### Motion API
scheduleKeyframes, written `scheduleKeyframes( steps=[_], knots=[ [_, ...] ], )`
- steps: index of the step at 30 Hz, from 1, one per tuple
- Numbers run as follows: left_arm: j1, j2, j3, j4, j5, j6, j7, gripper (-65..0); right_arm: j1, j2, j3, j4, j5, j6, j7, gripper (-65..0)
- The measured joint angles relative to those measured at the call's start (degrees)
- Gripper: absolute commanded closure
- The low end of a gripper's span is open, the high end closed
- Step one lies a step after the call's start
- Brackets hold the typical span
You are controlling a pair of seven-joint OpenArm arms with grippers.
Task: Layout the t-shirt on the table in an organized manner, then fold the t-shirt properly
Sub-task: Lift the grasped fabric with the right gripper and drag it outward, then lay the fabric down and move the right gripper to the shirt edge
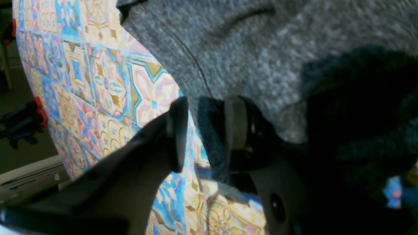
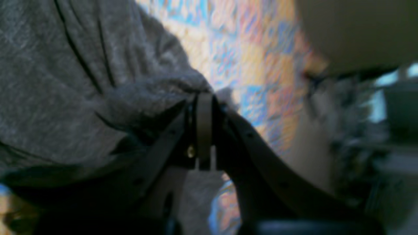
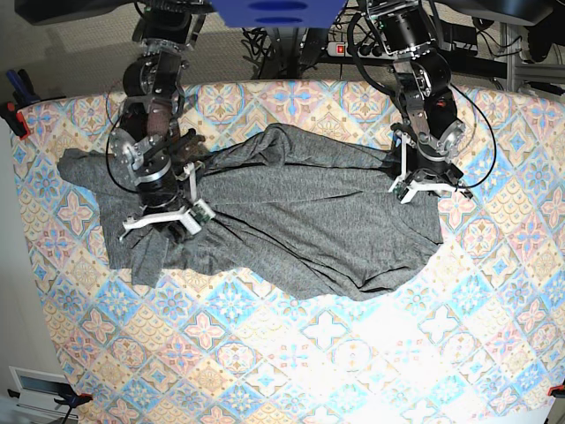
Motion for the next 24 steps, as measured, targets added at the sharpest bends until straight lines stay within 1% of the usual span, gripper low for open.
scheduleKeyframes(
  steps=[3, 4, 5, 9, 11, 13, 16, 20, 22, 23, 24],
  knots=[
    [0.0, 0.0, 0.0, 0.0, 0.0, 0.0, 0.0, -19.2, -3.0, -1.5, 0.3, 0.1, -3.1, 0.0, 8.0, 0.0],
    [0.0, 0.0, 0.0, 0.0, 0.0, 0.0, 0.0, -19.2, -4.1, -1.9, 0.3, 0.0, -3.6, -1.5, 11.1, 0.0],
    [-0.1, 0.1, 0.0, 0.0, 0.0, 0.0, 0.0, -19.2, -4.8, -2.4, 0.3, 0.0, -4.7, -3.9, 13.9, 0.0],
    [-0.2, 0.1, 0.0, 0.0, 0.0, 0.0, 0.0, -19.2, -5.9, -2.6, 0.2, 0.0, -9.8, -17.3, 22.1, 0.0],
    [-0.2, 0.0, 0.0, -0.6, 0.0, 0.0, 0.0, -19.2, -6.6, -2.2, 0.3, 0.1, -11.7, -21.4, 24.8, 0.0],
    [-0.2, 0.0, 0.0, -1.4, -0.2, 0.7, -0.5, -19.2, -7.0, -2.2, 0.3, 0.0, -13.5, -23.9, 26.2, 0.0],
    [-0.2, 0.0, 0.0, -1.7, -0.2, 1.0, -0.5, -19.2, -6.4, -2.2, 0.3, 0.0, -14.2, -25.7, 28.2, 0.0],
    [-0.2, 0.0, 0.2, -1.7, -0.5, 1.0, -0.9, -19.2, -3.2, -2.2, 0.3, 0.0, -14.3, -25.5, 29.3, 0.0],
    [-0.2, 0.0, 0.2, -1.7, -0.5, 1.0, -0.8, -19.2, -1.0, -2.2, 0.3, 0.0, -14.4, -26.1, 29.2, 0.0],
    [-0.2, 0.0, 0.2, -1.7, -0.4, 1.0, -0.8, -19.2, 0.2, -2.2, 0.3, 0.1, -14.4, -26.8, 29.3, 0.0],
    [-0.2, 0.0, 0.2, -1.8, -0.4, 1.0, -0.9, -19.2, 1.3, -2.2, 0.3, 0.1, -14.4, -28.5, 29.4, 0.0]
  ],
)
